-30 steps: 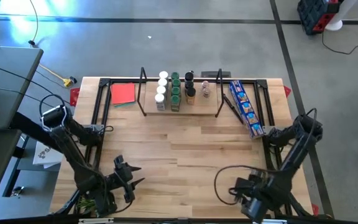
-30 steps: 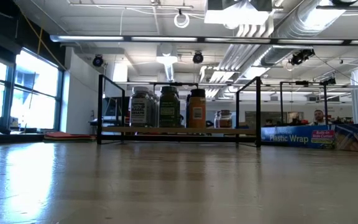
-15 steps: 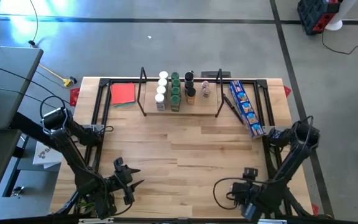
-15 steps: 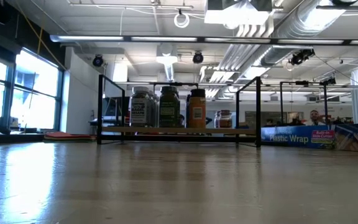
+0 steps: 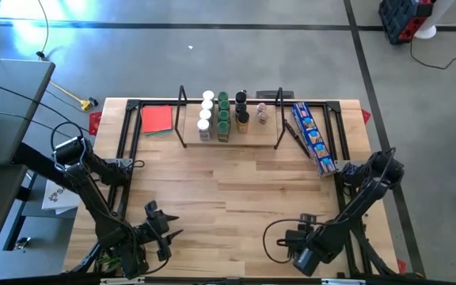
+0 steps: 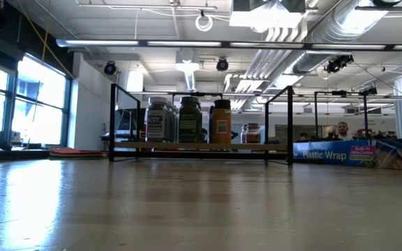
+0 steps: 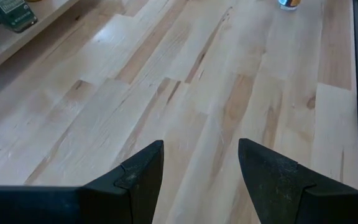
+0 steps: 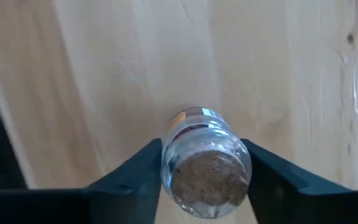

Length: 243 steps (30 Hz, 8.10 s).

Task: Shelf spices
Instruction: Put the right brown seasoning bottle on the shelf, then put the brown seasoning bottle on the shelf

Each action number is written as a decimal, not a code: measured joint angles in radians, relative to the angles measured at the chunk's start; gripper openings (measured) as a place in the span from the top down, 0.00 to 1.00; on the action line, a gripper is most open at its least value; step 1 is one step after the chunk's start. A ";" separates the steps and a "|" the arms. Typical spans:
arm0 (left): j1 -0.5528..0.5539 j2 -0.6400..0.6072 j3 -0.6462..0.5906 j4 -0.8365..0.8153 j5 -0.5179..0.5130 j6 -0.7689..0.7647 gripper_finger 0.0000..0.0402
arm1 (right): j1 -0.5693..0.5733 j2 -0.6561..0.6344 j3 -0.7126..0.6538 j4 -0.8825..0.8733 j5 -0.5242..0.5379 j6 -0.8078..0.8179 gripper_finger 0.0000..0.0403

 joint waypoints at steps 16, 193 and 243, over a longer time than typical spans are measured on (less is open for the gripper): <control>0.033 -0.036 0.011 0.000 -0.046 -0.010 0.50 | -0.471 -0.001 0.447 -0.304 0.084 -0.511 0.61; 0.413 -0.144 -0.398 0.458 0.470 0.386 0.86 | -0.671 0.091 -0.186 1.329 0.119 -0.871 0.40; 0.413 -0.144 -0.398 0.574 0.470 0.402 0.86 | -0.711 0.358 -0.001 1.431 0.011 -1.023 0.50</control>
